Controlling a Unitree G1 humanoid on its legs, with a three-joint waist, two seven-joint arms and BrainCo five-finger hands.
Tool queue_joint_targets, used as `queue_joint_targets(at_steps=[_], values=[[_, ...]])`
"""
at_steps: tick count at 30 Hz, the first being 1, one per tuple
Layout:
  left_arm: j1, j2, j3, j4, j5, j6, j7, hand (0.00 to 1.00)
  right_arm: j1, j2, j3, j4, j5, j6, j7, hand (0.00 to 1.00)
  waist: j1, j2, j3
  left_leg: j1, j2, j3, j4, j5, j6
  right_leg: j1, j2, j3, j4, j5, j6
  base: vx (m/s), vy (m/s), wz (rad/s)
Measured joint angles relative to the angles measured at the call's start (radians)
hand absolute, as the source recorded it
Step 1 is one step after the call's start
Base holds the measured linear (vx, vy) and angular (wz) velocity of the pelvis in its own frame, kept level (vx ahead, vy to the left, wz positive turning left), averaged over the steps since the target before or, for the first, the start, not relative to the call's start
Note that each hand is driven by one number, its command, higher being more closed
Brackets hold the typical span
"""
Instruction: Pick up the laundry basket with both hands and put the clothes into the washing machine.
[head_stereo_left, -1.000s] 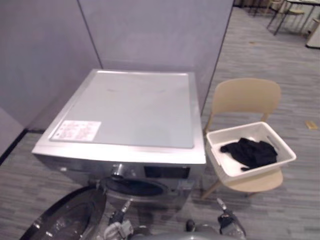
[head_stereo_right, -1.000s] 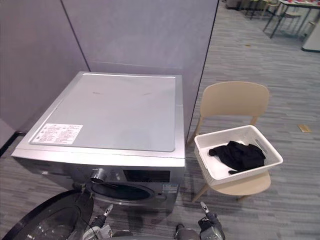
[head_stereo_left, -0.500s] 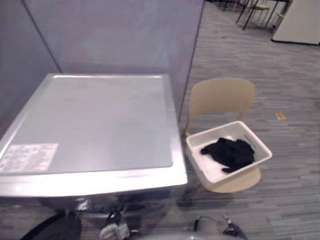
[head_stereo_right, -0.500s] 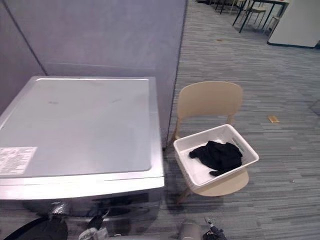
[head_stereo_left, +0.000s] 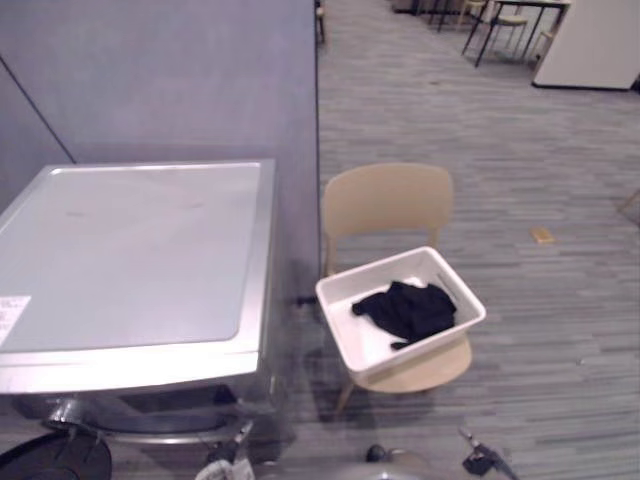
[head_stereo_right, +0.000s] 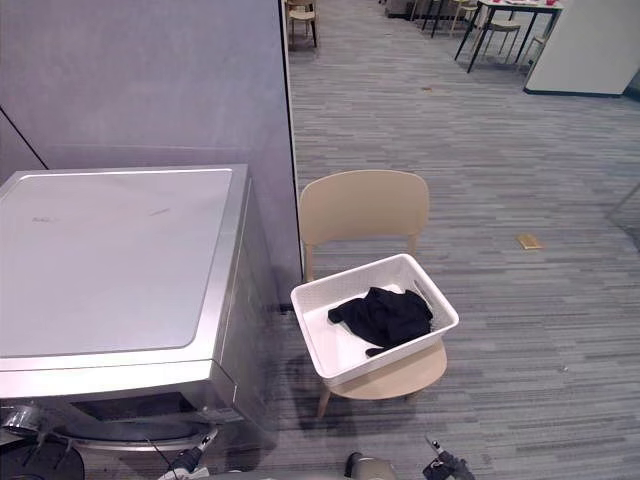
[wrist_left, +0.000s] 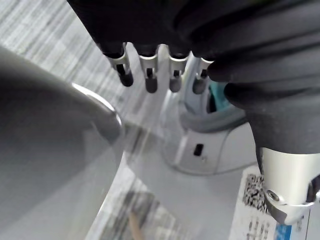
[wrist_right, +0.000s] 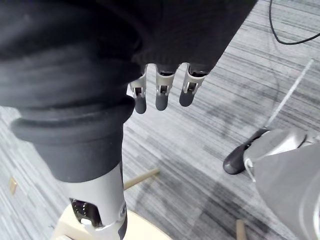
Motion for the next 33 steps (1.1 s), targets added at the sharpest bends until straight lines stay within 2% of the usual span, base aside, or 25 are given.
queue_joint_targets(at_steps=[1,2,3,4,6,9,10,11,12,15,16,17,18,19,20,21,22,23,24,25,27,28,30,31,33], values=[[0.002,-0.001,-0.002,0.001,0.000,0.001,-0.001,0.00,0.002,0.000,0.004,0.000,0.000,-0.001,0.001,0.00,0.000,0.004,0.002,0.008,-0.028,-0.013,-0.010,-0.029,0.004,0.005,0.009,0.010,-0.014,0.005,0.002,-0.15,0.035,-0.28],[0.005,-0.004,0.000,0.001,0.000,0.001,-0.004,0.00,0.003,0.002,0.005,0.000,0.000,0.000,0.002,0.00,0.003,0.013,0.004,0.026,-0.065,-0.034,-0.041,-0.074,0.035,0.005,0.031,0.034,-0.027,0.011,0.008,-0.10,0.052,-0.24],[0.006,-0.007,0.003,0.001,0.000,0.001,-0.005,0.00,0.004,0.006,0.005,0.000,0.000,0.001,0.002,0.00,0.007,0.020,0.007,0.035,-0.074,-0.049,-0.062,-0.097,0.053,0.005,0.046,0.054,-0.031,0.015,0.014,-0.14,0.080,-0.51],[0.003,-0.016,0.020,0.000,-0.003,0.000,-0.008,0.00,0.012,0.016,0.004,0.002,-0.004,0.003,0.004,0.00,0.023,0.037,0.009,0.057,-0.076,-0.080,-0.102,-0.165,0.069,-0.001,0.078,0.096,-0.029,0.025,0.025,-0.10,0.085,-0.71],[-0.001,-0.025,0.060,-0.003,-0.002,0.002,-0.008,0.00,0.026,0.050,0.005,0.001,-0.022,0.012,0.009,0.00,0.032,0.040,0.018,0.070,-0.088,-0.053,-0.108,-0.166,0.080,0.001,0.086,0.139,-0.039,0.063,0.033,-0.07,0.078,-0.68],[-0.002,-0.030,0.079,-0.004,0.016,0.003,-0.008,0.00,0.073,0.070,0.017,-0.026,-0.040,0.024,0.022,0.00,0.019,0.044,0.019,0.088,-0.095,-0.021,-0.108,-0.167,0.097,0.002,0.082,0.164,-0.035,0.076,0.028,0.01,0.085,-0.29],[-0.010,-0.034,0.079,-0.008,0.024,0.004,-0.008,0.00,0.098,0.073,0.019,-0.052,-0.042,0.023,0.023,0.00,0.020,0.039,0.020,0.090,-0.102,-0.017,-0.117,-0.167,0.101,-0.013,0.074,0.162,-0.011,0.066,0.036,0.05,0.054,-0.02],[-0.011,-0.032,0.079,-0.018,0.031,0.004,-0.008,0.00,0.124,0.079,0.022,-0.067,-0.051,0.024,0.025,0.00,0.020,0.017,0.015,0.088,-0.110,-0.011,-0.119,-0.167,0.107,-0.053,0.056,0.158,0.066,0.035,0.060,0.07,0.039,0.01],[-0.012,-0.030,0.079,-0.021,0.033,0.004,-0.008,0.00,0.127,0.085,0.022,-0.074,-0.054,0.024,0.026,0.00,0.021,0.020,0.021,0.085,-0.112,-0.008,-0.115,-0.162,0.114,-0.085,0.049,0.152,0.129,0.017,0.074,0.07,-0.003,0.08],[-0.021,-0.025,0.073,-0.021,0.037,0.005,-0.008,0.00,0.151,0.092,0.020,-0.079,-0.056,0.028,0.025,0.00,0.014,0.006,0.040,0.103,-0.096,-0.025,-0.052,-0.162,0.113,-0.219,0.031,0.126,0.468,0.006,0.097,0.14,-0.078,0.37],[-0.021,-0.025,0.070,-0.023,0.039,0.005,-0.008,0.00,0.158,0.092,0.022,-0.079,-0.058,0.031,0.024,0.00,0.015,0.004,0.040,0.120,-0.091,-0.029,-0.052,-0.162,0.112,-0.248,0.013,0.124,0.572,-0.025,0.062,0.25,-0.185,0.56],[-0.021,-0.028,0.069,-0.026,0.041,0.005,-0.008,0.00,0.159,0.089,0.022,-0.079,-0.058,0.039,0.024,0.00,0.012,0.006,0.040,0.138,-0.087,-0.042,-0.055,-0.160,0.099,-0.276,-0.030,0.129,0.655,-0.046,0.040,0.25,-0.228,0.63],[-0.016,-0.037,0.069,-0.035,0.041,0.005,-0.008,0.00,0.158,0.080,0.026,-0.080,-0.058,0.047,0.025,0.00,0.010,0.016,0.042,0.155,-0.075,-0.054,-0.057,-0.163,0.083,-0.282,-0.081,0.143,0.649,-0.050,0.030,0.25,-0.247,0.53],[-0.010,-0.041,0.068,-0.041,0.041,0.004,-0.008,0.00,0.159,0.077,0.031,-0.081,-0.058,0.048,0.025,0.00,0.009,0.019,0.041,0.164,-0.067,-0.056,-0.058,-0.165,0.069,-0.277,-0.104,0.157,0.620,-0.049,0.029,0.22,-0.287,0.38],[-0.001,-0.040,0.067,-0.047,0.039,0.002,-0.008,0.00,0.165,0.071,0.048,-0.089,-0.058,0.049,0.025,0.00,0.006,0.018,0.041,0.178,-0.057,-0.064,-0.060,-0.167,0.045,-0.263,-0.145,0.195,0.523,-0.037,0.019,0.23,-0.357,0.21],[0.003,-0.037,0.064,-0.048,0.039,0.001,-0.009,0.00,0.181,0.073,0.064,-0.109,-0.059,0.050,0.024,0.00,0.001,0.008,0.039,0.195,-0.055,-0.072,-0.061,-0.177,0.022,-0.230,-0.176,0.237,0.376,0.042,-0.007,0.22,-0.394,0.11],[0.003,-0.035,0.071,-0.044,0.036,0.007,-0.001,0.00,0.188,0.073,0.069,-0.111,-0.059,0.050,0.024,0.00,-0.001,-0.005,0.033,0.207,-0.050,-0.077,-0.069,-0.183,0.008,-0.202,-0.179,0.276,0.330,0.049,0.059,0.19,-0.455,-0.05],[0.019,-0.037,0.095,-0.034,0.030,0.020,0.006,0.00,0.187,0.067,0.079,-0.114,-0.059,0.052,0.026,0.00,-0.008,0.031,0.028,0.210,-0.009,-0.081,-0.076,-0.173,-0.018,-0.172,-0.137,0.301,0.307,-0.028,0.122,0.13,-0.470,-0.22],[0.035,-0.031,0.099,-0.036,0.044,0.019,0.012,0.00,0.185,0.051,0.086,-0.117,-0.059,0.054,0.028,0.00,-0.009,0.042,0.032,0.218,0.020,-0.081,-0.081,-0.138,-0.039,-0.174,-0.116,0.288,0.311,-0.075,0.173,0.13,-0.468,-0.18],[0.045,-0.023,0.099,-0.036,0.060,0.019,0.010,0.00,0.180,0.049,0.082,-0.117,-0.059,0.060,0.030,0.00,-0.010,0.049,0.031,0.226,0.030,-0.083,-0.090,-0.116,-0.044,-0.178,-0.115,0.276,0.324,-0.100,0.191,0.12,-0.477,0.15],[0.062,-0.036,0.094,-0.042,0.086,0.015,-0.011,0.00,0.195,0.047,0.078,-0.116,-0.069,0.072,0.031,0.00,-0.017,0.055,0.025,0.235,0.059,-0.102,-0.113,-0.027,-0.061,-0.171,-0.102,0.219,0.376,-0.159,0.168,0.11,-0.477,0.45],[0.071,-0.047,0.110,-0.048,0.087,0.006,-0.018,0.00,0.196,0.045,0.077,-0.116,-0.077,0.072,0.033,0.00,-0.016,0.053,0.022,0.239,0.081,-0.105,-0.122,0.037,-0.067,-0.156,-0.081,0.196,0.393,-0.183,0.142,0.09,-0.535,0.33],[0.070,-0.045,0.138,-0.052,0.082,0.003,-0.025,0.00,0.175,0.043,0.076,-0.116,-0.090,0.072,0.040,0.00,-0.013,0.042,0.016,0.198,0.127,-0.105,-0.087,0.131,-0.046,-0.150,-0.051,0.149,0.401,-0.203,0.099,0.10,-0.560,0.36],[0.067,-0.038,0.163,-0.063,0.048,0.001,-0.023,0.00,0.166,0.053,0.076,-0.115,-0.097,0.071,0.040,0.00,-0.014,0.009,0.009,0.133,0.156,-0.096,-0.033,0.231,0.048,-0.135,-0.035,0.115,0.397,-0.207,0.069,0.08,-0.435,0.52],[0.062,-0.030,0.177,-0.077,0.006,-0.001,-0.024,0.00,0.160,0.063,0.068,-0.113,-0.098,0.070,0.040,0.00,-0.022,-0.018,0.005,0.071,0.198,-0.037,0.024,0.309,0.146,-0.096,-0.026,0.063,0.359,-0.201,0.031,0.04,-0.425,0.65]])
